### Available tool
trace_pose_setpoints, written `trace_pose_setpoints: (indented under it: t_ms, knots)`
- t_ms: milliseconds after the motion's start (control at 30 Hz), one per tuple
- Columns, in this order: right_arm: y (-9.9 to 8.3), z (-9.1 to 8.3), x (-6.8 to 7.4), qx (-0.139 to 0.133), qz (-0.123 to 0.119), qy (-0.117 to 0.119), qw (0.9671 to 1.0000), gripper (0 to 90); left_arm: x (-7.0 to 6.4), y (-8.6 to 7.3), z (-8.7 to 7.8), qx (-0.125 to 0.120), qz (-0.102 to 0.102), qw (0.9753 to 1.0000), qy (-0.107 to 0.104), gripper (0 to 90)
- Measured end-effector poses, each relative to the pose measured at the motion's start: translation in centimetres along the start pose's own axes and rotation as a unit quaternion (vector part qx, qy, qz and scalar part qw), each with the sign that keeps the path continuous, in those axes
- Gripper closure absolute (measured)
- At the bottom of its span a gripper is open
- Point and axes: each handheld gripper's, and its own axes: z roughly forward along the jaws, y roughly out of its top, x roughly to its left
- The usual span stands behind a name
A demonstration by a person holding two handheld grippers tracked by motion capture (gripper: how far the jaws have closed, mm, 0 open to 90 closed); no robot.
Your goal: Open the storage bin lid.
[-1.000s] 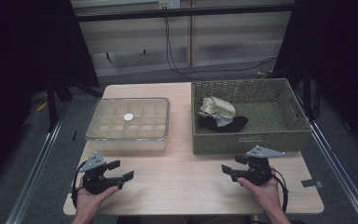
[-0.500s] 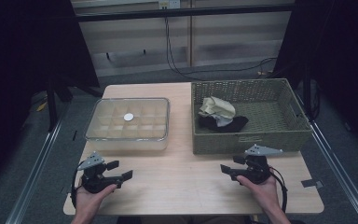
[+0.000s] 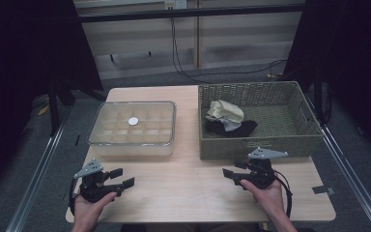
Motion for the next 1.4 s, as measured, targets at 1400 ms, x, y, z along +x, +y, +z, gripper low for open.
trace_pose_setpoints:
  t_ms: [1400]
  knots:
    - [8.6, 6.9, 5.4, 0.018, -0.063, 0.080, 0.9946, 74.1, 3.5, 3.5, -3.3, 0.003, 0.006, 0.9989, 0.046, 30.3]
